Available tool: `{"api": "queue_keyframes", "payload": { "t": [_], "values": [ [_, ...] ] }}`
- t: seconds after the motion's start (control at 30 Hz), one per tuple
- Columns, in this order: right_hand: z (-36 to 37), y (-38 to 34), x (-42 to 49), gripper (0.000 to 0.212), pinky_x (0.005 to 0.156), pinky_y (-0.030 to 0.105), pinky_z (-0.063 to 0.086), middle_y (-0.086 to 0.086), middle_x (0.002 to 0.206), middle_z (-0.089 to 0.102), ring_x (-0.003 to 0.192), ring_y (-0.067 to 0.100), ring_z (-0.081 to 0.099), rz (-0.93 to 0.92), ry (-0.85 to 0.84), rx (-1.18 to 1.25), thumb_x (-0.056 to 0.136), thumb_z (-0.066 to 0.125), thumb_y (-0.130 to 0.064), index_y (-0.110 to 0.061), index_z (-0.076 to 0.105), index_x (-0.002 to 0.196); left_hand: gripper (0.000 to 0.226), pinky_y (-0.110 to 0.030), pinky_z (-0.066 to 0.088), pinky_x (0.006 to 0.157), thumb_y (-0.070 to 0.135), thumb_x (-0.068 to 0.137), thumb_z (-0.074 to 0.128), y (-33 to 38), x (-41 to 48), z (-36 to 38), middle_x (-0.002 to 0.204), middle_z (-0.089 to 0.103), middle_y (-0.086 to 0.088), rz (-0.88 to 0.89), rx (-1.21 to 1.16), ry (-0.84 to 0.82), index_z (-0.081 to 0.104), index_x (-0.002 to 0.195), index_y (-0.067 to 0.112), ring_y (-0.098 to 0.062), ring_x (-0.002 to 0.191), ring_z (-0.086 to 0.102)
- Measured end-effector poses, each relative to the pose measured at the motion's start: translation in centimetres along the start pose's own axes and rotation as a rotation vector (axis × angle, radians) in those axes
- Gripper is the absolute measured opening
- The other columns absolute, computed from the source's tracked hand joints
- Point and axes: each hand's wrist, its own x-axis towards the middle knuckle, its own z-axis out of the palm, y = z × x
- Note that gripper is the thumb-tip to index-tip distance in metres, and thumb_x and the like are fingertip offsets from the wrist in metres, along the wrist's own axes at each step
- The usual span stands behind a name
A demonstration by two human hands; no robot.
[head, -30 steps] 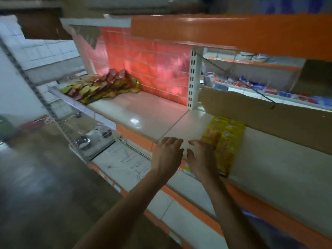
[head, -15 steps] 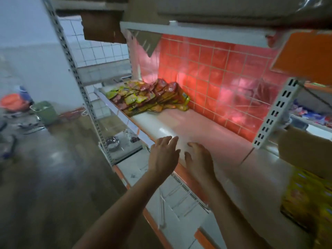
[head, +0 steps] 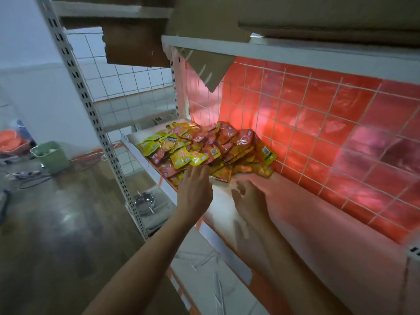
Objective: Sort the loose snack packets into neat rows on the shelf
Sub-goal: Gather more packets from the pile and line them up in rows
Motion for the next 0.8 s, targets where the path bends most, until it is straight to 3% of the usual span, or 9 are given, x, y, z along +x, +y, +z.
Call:
{"api": "queue_keyframes", "payload": {
  "t": [0.07, 0.17, 0.3, 0.4, 0.47, 0.6, 0.67, 0.73, 0.8],
  "values": [
    [1.6, -1.5, 2.4, 0.020, 0.076, 0.030, 0.037, 0.008, 0.104, 0.066, 0.102, 0.030, 0.058, 0.024, 0.033, 0.013, 0.092, 0.054, -0.020, -0.013, 0.062, 0.110, 0.036, -0.044, 0.048, 0.081, 0.005, 0.079, 0.060, -2.3, 2.8, 0.5, 0.113, 0.062, -0.012, 0.030, 0.040, 0.026, 0.059, 0.115, 0.007, -0.036, 0.104, 0.055],
    [3.6, -3.6, 5.8, 0.027, 0.085, 0.031, 0.041, 0.009, 0.111, 0.067, 0.109, 0.029, 0.058, 0.095, 0.092, 0.064, 0.092, 0.056, -0.024, -0.011, 0.062, 0.114, 0.036, -0.042, 0.050, 0.074, 0.008, 0.073, 0.067, -5.0, 6.3, 1.1, 0.110, 0.065, -0.010, 0.069, 0.092, 0.000, 0.063, 0.109, 0.009, -0.036, 0.102, 0.058],
    [5.7, -5.5, 9.5, 0.029, 0.085, 0.030, 0.041, 0.009, 0.112, 0.067, 0.108, 0.028, 0.058, 0.202, 0.163, 0.105, 0.089, 0.058, -0.026, -0.010, 0.064, 0.113, 0.050, -0.045, 0.042, 0.099, 0.040, 0.083, 0.063, -7.7, 9.3, 2.9, 0.135, 0.052, -0.004, 0.131, 0.123, -0.129, 0.052, 0.125, 0.016, -0.031, 0.133, 0.038],
    [7.1, -6.1, 11.0, 0.028, 0.073, 0.027, 0.038, 0.008, 0.102, 0.066, 0.094, 0.025, 0.058, 0.327, 0.161, 0.141, 0.087, 0.063, -0.034, -0.011, 0.062, 0.102, 0.080, -0.047, 0.028, 0.110, 0.069, 0.076, 0.024, -8.3, 10.0, 2.6, 0.145, 0.043, -0.001, 0.174, 0.102, -0.257, 0.045, 0.135, 0.018, -0.028, 0.142, 0.024],
    [8.1, -6.0, 11.6, 0.028, 0.070, 0.028, 0.038, 0.009, 0.097, 0.067, 0.093, 0.028, 0.060, 0.368, 0.165, 0.145, 0.086, 0.064, -0.036, -0.010, 0.064, 0.097, 0.088, -0.046, 0.024, 0.112, 0.063, 0.069, 0.009, -8.7, 10.4, 2.0, 0.146, 0.042, 0.001, 0.197, 0.047, -0.295, 0.045, 0.136, 0.018, -0.026, 0.143, 0.023],
    [9.3, -5.7, 12.2, 0.013, 0.074, 0.033, 0.048, 0.005, 0.084, 0.067, 0.088, 0.028, 0.064, 0.394, 0.238, 0.192, 0.082, 0.066, -0.023, -0.012, 0.066, 0.088, 0.036, -0.048, 0.031, 0.106, 0.027, 0.086, 0.051, -10.0, 11.2, 3.3, 0.132, 0.056, 0.008, 0.262, 0.019, -0.168, 0.055, 0.122, 0.026, -0.024, 0.134, 0.038],
    [9.3, -5.8, 12.1, 0.012, 0.078, 0.036, 0.050, 0.001, 0.079, 0.064, 0.087, 0.026, 0.063, 0.404, 0.294, 0.243, 0.082, 0.067, -0.020, -0.013, 0.065, 0.092, 0.034, -0.049, 0.033, 0.104, 0.032, 0.084, 0.049, -10.1, 11.5, 3.4, 0.121, 0.064, 0.007, 0.249, -0.053, -0.152, 0.062, 0.115, 0.025, -0.025, 0.128, 0.045],
    [8.8, -5.8, 11.9, 0.017, 0.081, 0.037, 0.050, 0.000, 0.081, 0.064, 0.088, 0.025, 0.063, 0.395, 0.364, 0.278, 0.084, 0.065, -0.020, -0.011, 0.068, 0.099, 0.048, -0.047, 0.039, 0.100, 0.038, 0.080, 0.034, -9.7, 11.9, 3.1, 0.110, 0.069, -0.001, 0.307, -0.108, -0.109, 0.068, 0.108, 0.020, -0.026, 0.120, 0.054],
    [7.9, -5.4, 11.6, 0.020, 0.082, 0.037, 0.051, 0.002, 0.088, 0.069, 0.090, 0.024, 0.064, 0.394, 0.430, 0.298, 0.085, 0.062, -0.022, -0.012, 0.071, 0.100, 0.044, -0.043, 0.047, 0.086, 0.031, 0.079, 0.035, -9.2, 12.3, 2.8, 0.093, 0.072, -0.007, 0.386, -0.205, 0.000, 0.071, 0.098, 0.014, -0.030, 0.099, 0.064]
  ]
}}
